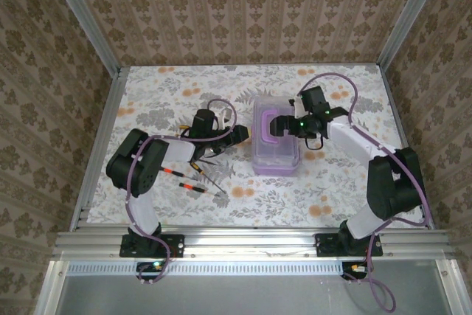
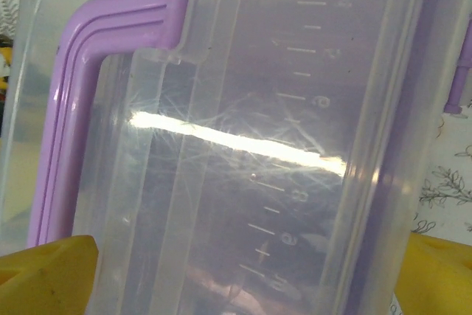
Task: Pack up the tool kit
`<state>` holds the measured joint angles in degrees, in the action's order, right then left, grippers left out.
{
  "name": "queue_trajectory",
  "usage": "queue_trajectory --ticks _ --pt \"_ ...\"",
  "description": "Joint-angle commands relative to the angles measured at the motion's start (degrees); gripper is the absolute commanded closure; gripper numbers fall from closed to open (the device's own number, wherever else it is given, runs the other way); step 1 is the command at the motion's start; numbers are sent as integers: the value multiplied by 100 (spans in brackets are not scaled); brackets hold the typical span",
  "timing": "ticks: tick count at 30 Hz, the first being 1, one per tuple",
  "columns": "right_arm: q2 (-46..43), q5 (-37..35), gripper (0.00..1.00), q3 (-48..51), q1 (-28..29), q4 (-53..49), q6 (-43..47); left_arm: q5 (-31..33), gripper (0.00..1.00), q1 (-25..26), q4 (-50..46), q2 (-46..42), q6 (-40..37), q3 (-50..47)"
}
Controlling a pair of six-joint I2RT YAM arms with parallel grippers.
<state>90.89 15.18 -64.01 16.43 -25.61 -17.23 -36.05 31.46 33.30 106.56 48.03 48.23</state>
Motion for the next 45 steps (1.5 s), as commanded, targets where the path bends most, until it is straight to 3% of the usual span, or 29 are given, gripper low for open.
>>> queue_trajectory --ticks 1,4,9,16,21,25,35,45 --pt "222 -417 0 -144 190 -269 171 -218 43 110 46 84 22 152" --pt "220 -567 1 -65 221 -278 155 -231 43 106 20 77 -3 185" --pt "157 -502 16 273 167 -91 67 -253 43 109 -23 62 -30 238" --pt "138 937 29 1327 -324 1192 -391 -158 29 106 -497 -260 -359 366" --pt "315 2120 33 2024 -626 2599 -1018 -128 25 106 -680 -322 -461 532" --pt "544 2549 34 2270 -660 3199 -1343 -147 24 123 -812 -276 -528 778" --pt "931 2964 36 2825 -683 4473 -2212 -121 23 219 -1353 -172 -786 1573" --pt "940 2611 34 3170 -669 4294 -2277 -121 22 314 -1651 -187 -879 2041"
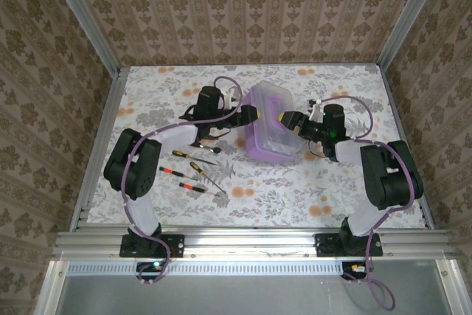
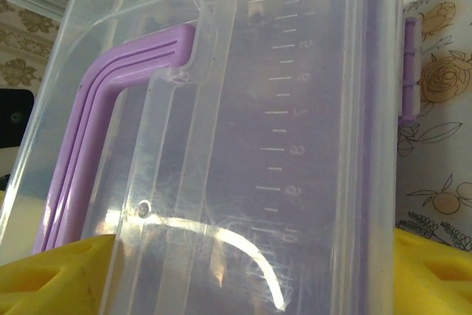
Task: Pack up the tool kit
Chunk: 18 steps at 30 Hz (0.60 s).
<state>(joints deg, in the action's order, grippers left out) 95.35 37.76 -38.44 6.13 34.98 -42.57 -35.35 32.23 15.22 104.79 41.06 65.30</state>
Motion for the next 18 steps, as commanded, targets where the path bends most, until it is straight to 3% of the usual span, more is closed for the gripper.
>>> queue_trajectory --ticks 1,8,18 --pt "477 294 33 633 361 -1825 281 -190 22 248 111 -12 -207 410" --pt "384 -54 25 654 355 -2217 436 -191 22 323 -116 -27 -309 772" --pt "-178 -1096 12 455 341 -3427 948 -189 22 438 -169 7 -300 936"
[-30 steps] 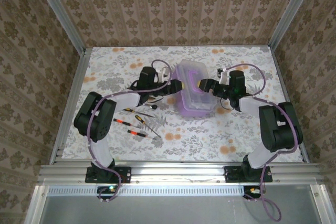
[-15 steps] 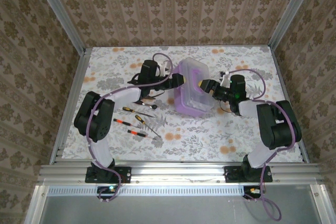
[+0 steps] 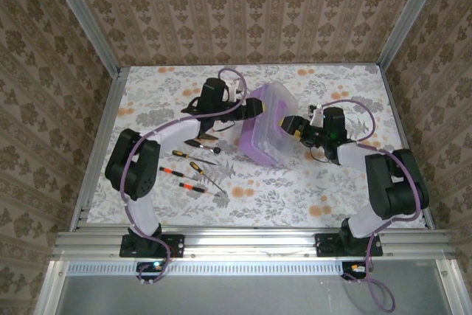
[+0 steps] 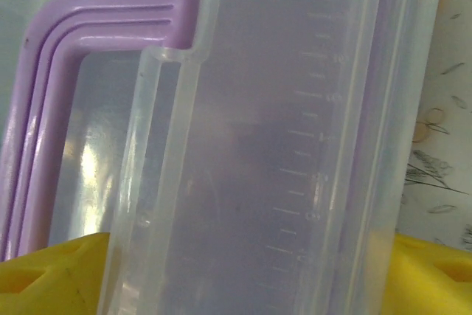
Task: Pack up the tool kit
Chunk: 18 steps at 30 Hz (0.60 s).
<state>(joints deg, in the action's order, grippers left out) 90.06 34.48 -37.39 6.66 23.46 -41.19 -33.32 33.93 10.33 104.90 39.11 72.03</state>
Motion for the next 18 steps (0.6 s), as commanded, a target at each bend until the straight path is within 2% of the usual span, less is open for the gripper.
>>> queue_trajectory --ticks 1,6,18 --pt "274 -887 11 308 283 -2408 874 -392 22 275 313 -5 -106 276" --pt "-110 -1241 8 114 216 -2922 1116 -394 22 315 259 -39 -123 303" --pt "-464 -1179 6 -422 46 -3058 1355 -394 22 316 426 -79 -27 -100"
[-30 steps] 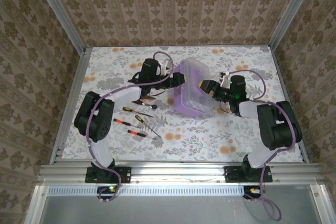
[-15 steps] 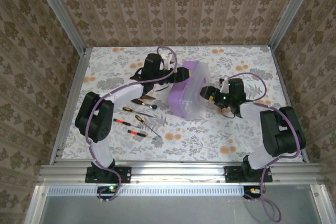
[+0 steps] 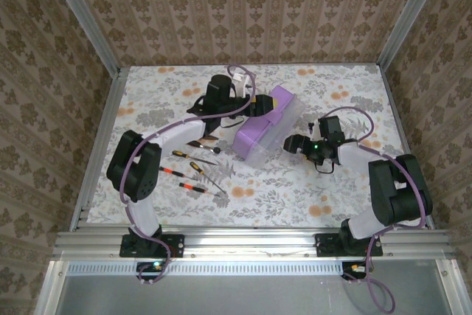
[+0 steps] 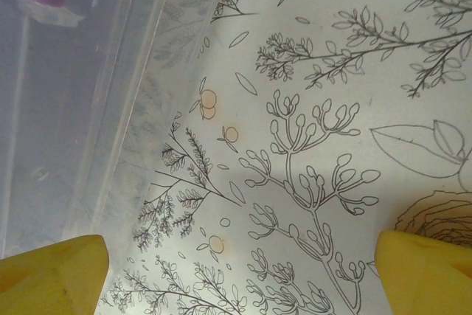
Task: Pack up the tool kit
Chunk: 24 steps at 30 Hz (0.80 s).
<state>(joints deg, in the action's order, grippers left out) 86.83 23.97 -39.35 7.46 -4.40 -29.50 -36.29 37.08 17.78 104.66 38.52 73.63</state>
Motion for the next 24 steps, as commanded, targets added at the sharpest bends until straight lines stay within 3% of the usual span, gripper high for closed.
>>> queue_trajectory --ticks 1,13,24 --pt "-140 -95 6 -282 -39 -277 204 -95 22 -7 -324 -83 32 -306" --pt "-306 53 3 -846 -34 -385 434 -94 22 -102 -328 -311 6 -761" --pt "246 356 1 -1529 -35 -248 478 143 22 -108 -414 -711 -2 -1248"
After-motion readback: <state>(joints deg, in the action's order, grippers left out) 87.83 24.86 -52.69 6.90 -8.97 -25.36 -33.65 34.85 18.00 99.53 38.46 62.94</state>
